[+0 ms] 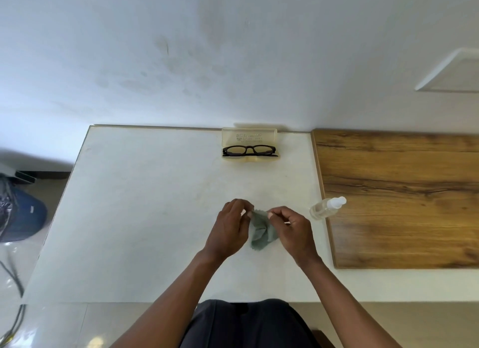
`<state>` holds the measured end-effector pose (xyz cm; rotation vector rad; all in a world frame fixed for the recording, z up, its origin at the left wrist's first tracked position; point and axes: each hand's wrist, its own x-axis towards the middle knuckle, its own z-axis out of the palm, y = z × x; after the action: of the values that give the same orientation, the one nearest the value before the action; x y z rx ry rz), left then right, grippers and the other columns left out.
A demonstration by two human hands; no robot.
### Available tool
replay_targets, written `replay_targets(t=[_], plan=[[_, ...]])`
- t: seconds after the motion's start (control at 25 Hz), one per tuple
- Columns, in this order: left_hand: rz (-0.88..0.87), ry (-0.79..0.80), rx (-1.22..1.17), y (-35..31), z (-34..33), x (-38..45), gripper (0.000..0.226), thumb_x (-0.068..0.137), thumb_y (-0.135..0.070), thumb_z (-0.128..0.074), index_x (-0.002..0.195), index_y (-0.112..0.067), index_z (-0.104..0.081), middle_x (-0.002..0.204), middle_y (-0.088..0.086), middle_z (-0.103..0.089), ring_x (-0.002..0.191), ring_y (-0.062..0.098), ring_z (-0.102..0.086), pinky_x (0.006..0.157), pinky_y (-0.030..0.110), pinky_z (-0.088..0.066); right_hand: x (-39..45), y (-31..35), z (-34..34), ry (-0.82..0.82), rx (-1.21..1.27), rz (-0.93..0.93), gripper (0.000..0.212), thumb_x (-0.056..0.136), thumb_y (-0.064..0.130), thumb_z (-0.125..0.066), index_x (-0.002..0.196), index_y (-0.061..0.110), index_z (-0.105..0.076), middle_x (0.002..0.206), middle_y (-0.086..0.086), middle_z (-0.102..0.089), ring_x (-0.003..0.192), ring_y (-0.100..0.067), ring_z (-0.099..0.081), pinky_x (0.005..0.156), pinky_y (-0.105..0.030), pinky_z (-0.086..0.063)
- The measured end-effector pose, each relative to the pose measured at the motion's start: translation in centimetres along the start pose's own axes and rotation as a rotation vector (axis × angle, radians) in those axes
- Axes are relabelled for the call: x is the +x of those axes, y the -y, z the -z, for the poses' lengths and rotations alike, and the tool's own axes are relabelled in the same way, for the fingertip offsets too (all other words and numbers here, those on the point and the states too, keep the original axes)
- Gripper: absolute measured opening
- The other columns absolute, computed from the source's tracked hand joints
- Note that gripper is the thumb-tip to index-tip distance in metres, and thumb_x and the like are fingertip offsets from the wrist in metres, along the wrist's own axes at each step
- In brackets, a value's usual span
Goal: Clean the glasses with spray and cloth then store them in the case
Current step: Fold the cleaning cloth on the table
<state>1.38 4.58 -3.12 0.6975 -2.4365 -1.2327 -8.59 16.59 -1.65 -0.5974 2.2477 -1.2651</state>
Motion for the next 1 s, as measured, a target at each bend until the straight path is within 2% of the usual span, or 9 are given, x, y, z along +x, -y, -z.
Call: replay_targets(t=[0.12,0.24,0.4,0.52,0.64,0.8,0.92,1.0], plan=[[-0.036,-0.071,-0.072,-0.9,1.5,0.9,0.010,0.087,-0.007,-0.046,0.088,-0.004,-0.056,0.083,0.005,-0.063,0.074,0.011,-0.053,0.066,0.025,-0.045,0.7,1.2,0.3,0.063,-0.001,0.018,0.010,0.091,0.016,-0.054,0.087,0.017,-0.064,0.074,0.006,-0.064,0.063,-0.002,-0.054,0.059,-0.013,-0.042],[-0.029,-0.119,-0.071,-1.2,3.0,1.4,0.011,0.087,-0.007,-0.045,0.089,-0.004,-0.056,0.082,0.001,-0.061,0.074,0.009,-0.052,0.063,0.013,-0.041,1.0,1.9,0.6,0.156,0.008,0.049,0.006,0.089,0.017,-0.060,0.092,0.018,-0.065,0.081,0.009,-0.065,0.072,0.001,-0.058,0.065,-0.009,-0.045],[-0.010,-0.094,-0.031,-0.6,4.6,1.2,0.014,0.087,-0.011,-0.044,0.089,-0.008,-0.057,0.083,-0.005,-0.058,0.073,-0.002,-0.049,0.062,0.005,-0.036,1.5,2.3,1.4,0.279,-0.028,0.028,0.016,0.088,0.010,-0.060,0.100,0.016,-0.068,0.094,-0.001,-0.064,0.085,-0.012,-0.060,0.074,-0.019,-0.049],[-0.001,-0.055,-0.054,-0.3,5.8,0.7,0.013,0.089,-0.011,-0.048,0.088,-0.013,-0.061,0.081,-0.013,-0.058,0.074,-0.007,-0.051,0.063,0.004,-0.035,1.6,3.0,2.4,0.381,0.087,-0.068,0.019,0.089,0.003,-0.057,0.088,0.019,-0.068,0.086,0.000,-0.064,0.076,-0.010,-0.056,0.068,-0.021,-0.045],[0.099,0.003,-0.144,-0.5,6.6,0.9,0.011,0.089,-0.008,-0.057,0.085,-0.017,-0.063,0.077,-0.015,-0.061,0.065,-0.005,-0.053,0.058,0.006,-0.036,2.2,4.1,3.3,0.491,0.216,-0.154,0.019,0.090,0.001,-0.054,0.087,0.014,-0.067,0.079,-0.001,-0.064,0.068,-0.009,-0.055,0.058,-0.018,-0.045],[0.283,0.061,-0.246,-0.2,6.6,2.1,0.014,0.090,-0.015,-0.058,0.089,-0.028,-0.062,0.074,-0.009,-0.059,0.057,0.003,-0.051,0.051,0.011,-0.037,4.0,4.5,3.2,0.403,0.136,-0.172,0.014,0.088,0.004,-0.059,0.083,0.015,-0.065,0.073,0.001,-0.058,0.063,-0.010,-0.046,0.051,-0.019,-0.036],[0.376,0.148,-0.236,0.4,6.1,2.7,0.027,0.091,-0.009,-0.052,0.086,-0.035,-0.058,0.078,-0.007,-0.059,0.063,0.012,-0.051,0.052,0.020,-0.038,6.0,4.8,2.3,0.245,-0.188,-0.127,0.005,0.085,0.010,-0.062,0.086,0.014,-0.064,0.079,0.000,-0.060,0.073,-0.014,-0.051,0.060,-0.021,-0.040],[0.384,0.193,-0.289,0.4,5.5,2.5,0.035,0.090,-0.005,-0.048,0.077,-0.035,-0.058,0.078,-0.008,-0.057,0.064,0.014,-0.050,0.054,0.023,-0.037,7.4,5.4,2.0,0.190,-0.424,-0.065,0.011,0.088,0.008,-0.058,0.097,0.010,-0.063,0.093,-0.005,-0.063,0.083,-0.017,-0.055,0.070,-0.022,-0.041]])
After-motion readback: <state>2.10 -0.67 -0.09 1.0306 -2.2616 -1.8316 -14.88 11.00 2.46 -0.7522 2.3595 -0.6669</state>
